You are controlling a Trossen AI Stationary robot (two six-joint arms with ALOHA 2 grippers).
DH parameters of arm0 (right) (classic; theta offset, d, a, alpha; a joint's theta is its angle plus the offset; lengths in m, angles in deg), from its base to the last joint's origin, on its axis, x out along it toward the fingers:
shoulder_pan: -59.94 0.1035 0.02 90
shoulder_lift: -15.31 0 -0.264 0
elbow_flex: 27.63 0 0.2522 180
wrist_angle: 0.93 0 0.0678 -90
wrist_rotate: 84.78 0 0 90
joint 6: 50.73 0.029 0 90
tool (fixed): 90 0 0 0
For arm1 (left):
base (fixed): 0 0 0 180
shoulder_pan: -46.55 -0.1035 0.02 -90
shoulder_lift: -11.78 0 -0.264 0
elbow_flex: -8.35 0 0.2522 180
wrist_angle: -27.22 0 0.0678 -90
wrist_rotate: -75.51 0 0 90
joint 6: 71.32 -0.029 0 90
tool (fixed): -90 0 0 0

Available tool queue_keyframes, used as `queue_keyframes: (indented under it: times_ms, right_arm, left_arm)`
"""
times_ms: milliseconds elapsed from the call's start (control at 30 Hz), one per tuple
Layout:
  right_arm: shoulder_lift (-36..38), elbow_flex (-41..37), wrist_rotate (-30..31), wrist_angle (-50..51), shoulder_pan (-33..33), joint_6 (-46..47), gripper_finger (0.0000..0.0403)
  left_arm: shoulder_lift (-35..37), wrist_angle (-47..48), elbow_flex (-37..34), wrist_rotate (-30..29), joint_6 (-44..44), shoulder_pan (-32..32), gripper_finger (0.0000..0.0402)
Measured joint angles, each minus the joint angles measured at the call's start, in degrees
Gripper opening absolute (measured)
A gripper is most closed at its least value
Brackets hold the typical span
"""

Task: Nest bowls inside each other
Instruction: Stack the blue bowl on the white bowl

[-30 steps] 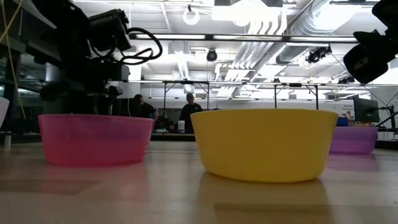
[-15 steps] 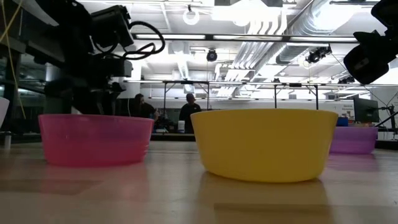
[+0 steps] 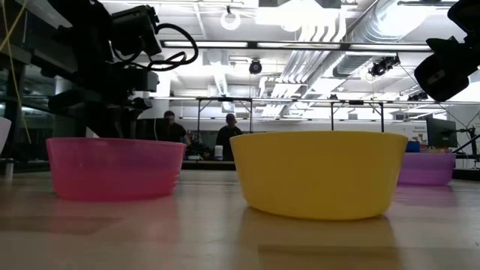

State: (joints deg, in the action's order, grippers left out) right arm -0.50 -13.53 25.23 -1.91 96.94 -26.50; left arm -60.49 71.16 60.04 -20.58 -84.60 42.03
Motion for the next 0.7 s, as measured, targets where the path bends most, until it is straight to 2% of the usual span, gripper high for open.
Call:
queue_keyframes:
  times_ms: [267,700]
  right_arm:
    - [0.0,0.0,0.0,0.0,0.0,0.0,0.0169]
    - [0.0,0.02,0.0,0.0,-0.01,-0.02,0.0169]
  left_arm:
    - [0.0,0.02,0.02,0.02,-0.02,0.0,0.001]
    - [0.0,0.05,0.07,0.47,0.75,0.0,0.0002]
